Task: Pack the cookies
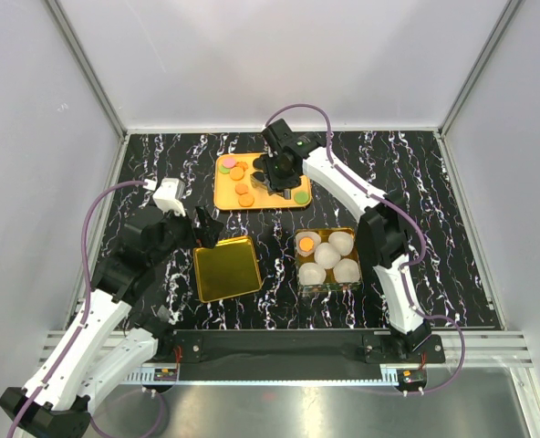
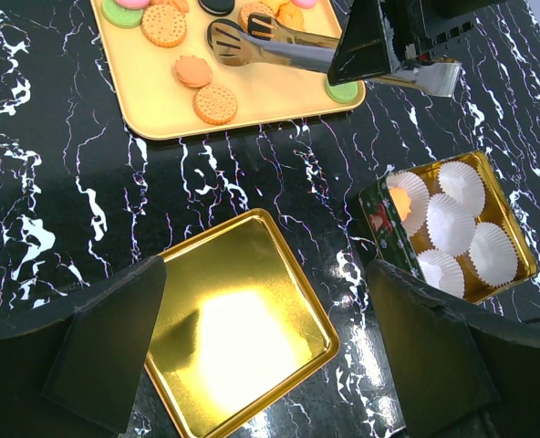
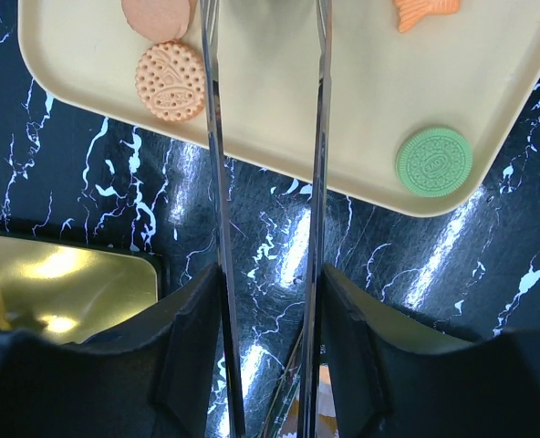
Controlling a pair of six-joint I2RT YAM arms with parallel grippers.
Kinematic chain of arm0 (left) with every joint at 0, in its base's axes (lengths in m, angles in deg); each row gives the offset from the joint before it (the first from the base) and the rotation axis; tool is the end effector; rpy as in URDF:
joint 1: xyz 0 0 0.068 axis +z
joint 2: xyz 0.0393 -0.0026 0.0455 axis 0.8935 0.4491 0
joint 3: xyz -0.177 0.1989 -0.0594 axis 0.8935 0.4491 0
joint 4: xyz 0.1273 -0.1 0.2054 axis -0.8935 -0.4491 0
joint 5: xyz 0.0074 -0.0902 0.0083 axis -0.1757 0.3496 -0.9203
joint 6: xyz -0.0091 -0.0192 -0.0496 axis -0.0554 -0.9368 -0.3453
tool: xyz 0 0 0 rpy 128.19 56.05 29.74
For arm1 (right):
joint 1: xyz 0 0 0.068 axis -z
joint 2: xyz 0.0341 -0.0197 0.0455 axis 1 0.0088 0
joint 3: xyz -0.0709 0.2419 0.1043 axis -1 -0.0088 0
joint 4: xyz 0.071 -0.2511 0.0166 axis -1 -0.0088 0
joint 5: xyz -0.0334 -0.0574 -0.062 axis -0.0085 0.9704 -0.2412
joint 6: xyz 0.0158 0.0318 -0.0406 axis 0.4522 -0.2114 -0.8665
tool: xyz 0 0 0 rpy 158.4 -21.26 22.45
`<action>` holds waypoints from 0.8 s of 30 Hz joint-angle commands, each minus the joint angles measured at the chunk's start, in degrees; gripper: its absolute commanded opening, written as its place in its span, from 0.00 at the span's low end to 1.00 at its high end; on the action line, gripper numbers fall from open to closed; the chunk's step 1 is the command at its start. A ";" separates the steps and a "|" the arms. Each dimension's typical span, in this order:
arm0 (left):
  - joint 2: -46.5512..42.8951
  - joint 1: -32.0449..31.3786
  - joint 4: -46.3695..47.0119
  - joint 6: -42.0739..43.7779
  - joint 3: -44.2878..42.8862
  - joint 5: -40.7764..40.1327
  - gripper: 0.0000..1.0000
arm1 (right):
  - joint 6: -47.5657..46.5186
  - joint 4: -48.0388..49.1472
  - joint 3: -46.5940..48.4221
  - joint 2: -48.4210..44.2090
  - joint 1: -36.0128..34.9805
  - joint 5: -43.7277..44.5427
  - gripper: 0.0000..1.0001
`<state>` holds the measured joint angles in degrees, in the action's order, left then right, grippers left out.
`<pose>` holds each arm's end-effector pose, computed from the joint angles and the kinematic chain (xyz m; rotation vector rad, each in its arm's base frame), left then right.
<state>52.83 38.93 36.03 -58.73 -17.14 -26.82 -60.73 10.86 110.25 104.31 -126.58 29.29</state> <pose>0.1428 -0.0655 0.3216 0.0990 2.0013 -0.5188 0.3883 0.2916 0.2711 -0.4930 2.5810 0.2639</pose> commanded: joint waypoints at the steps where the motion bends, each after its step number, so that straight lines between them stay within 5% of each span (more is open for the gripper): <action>1: -0.11 0.30 1.91 -0.33 -1.00 1.05 0.99 | -0.79 0.36 1.52 -0.06 -0.27 1.43 0.52; 24: -0.37 0.39 1.91 -0.33 -1.00 1.05 0.99 | -0.96 -1.40 6.44 3.19 -0.45 1.34 0.51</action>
<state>52.83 39.04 36.03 -58.73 -17.14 -26.73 -61.16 9.57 114.12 108.05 -126.58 30.19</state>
